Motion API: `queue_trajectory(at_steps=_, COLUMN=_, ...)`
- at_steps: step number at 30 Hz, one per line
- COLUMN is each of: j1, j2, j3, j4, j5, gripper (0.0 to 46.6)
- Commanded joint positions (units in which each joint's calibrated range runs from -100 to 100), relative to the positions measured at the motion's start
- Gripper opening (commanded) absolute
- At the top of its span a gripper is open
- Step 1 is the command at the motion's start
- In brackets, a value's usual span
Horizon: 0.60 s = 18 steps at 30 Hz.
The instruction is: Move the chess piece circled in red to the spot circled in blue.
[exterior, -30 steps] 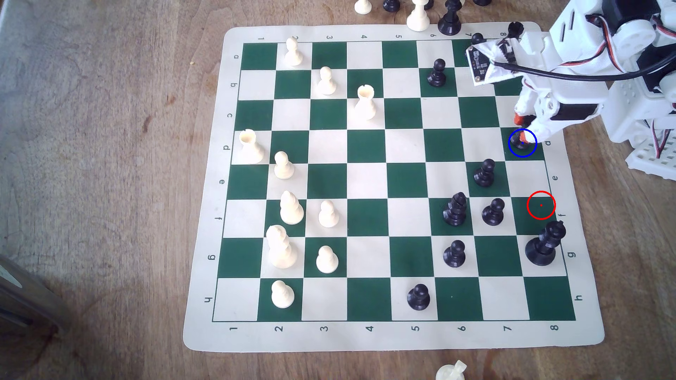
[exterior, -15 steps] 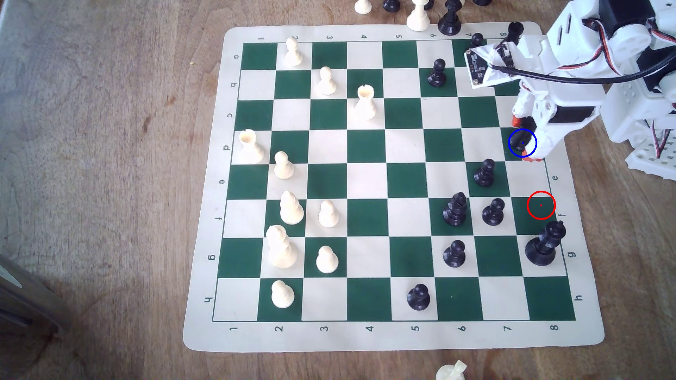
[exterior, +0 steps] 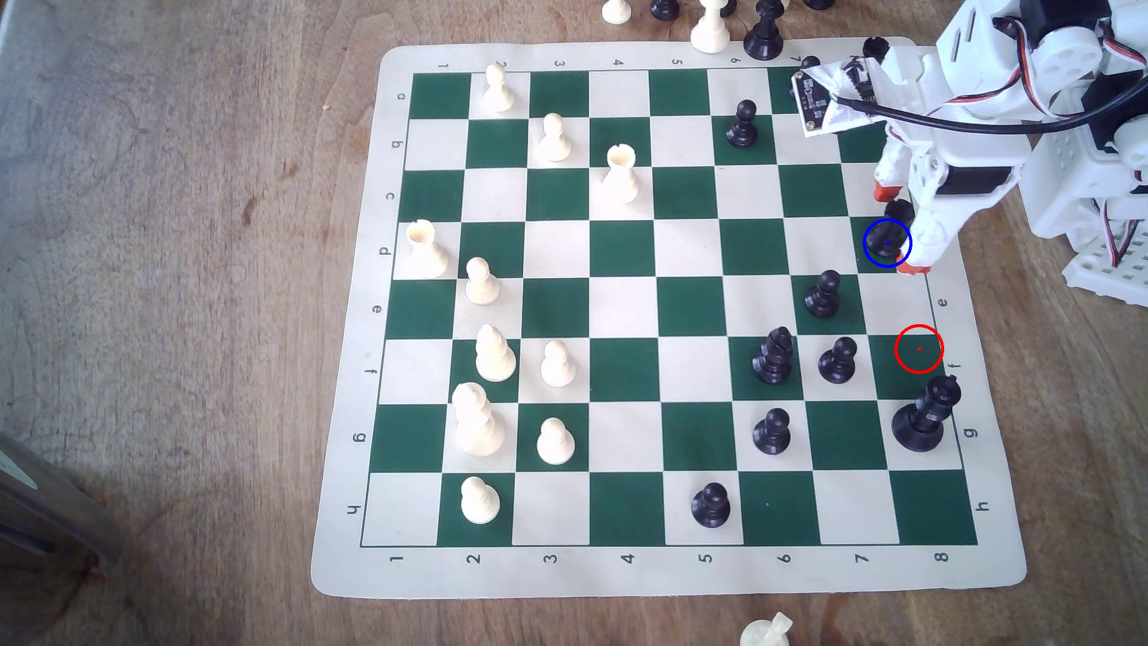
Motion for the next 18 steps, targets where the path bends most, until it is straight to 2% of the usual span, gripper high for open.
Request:
queue_trajectory(at_steps=1, j1=0.33, j2=-2.45, j3=-1.44, j4=0.19, j5=-0.29, gripper=23.0)
queue_trajectory(at_steps=7, j1=1.19, j2=-7.20, j3=-7.60, j4=4.78, j5=-0.34, gripper=24.4)
queue_trajectory(at_steps=14, j1=0.64, j2=-19.68, j3=-11.14, j4=10.02, j5=-0.68, gripper=26.5)
queue_trajectory(at_steps=16, j1=-0.37, j2=-22.22, j3=-10.96, j4=10.10, j5=-1.76, gripper=24.7)
queue_trajectory(at_steps=18, j1=-2.48, j2=-28.00, j3=-7.96, j4=9.69, j5=-4.20, gripper=16.8)
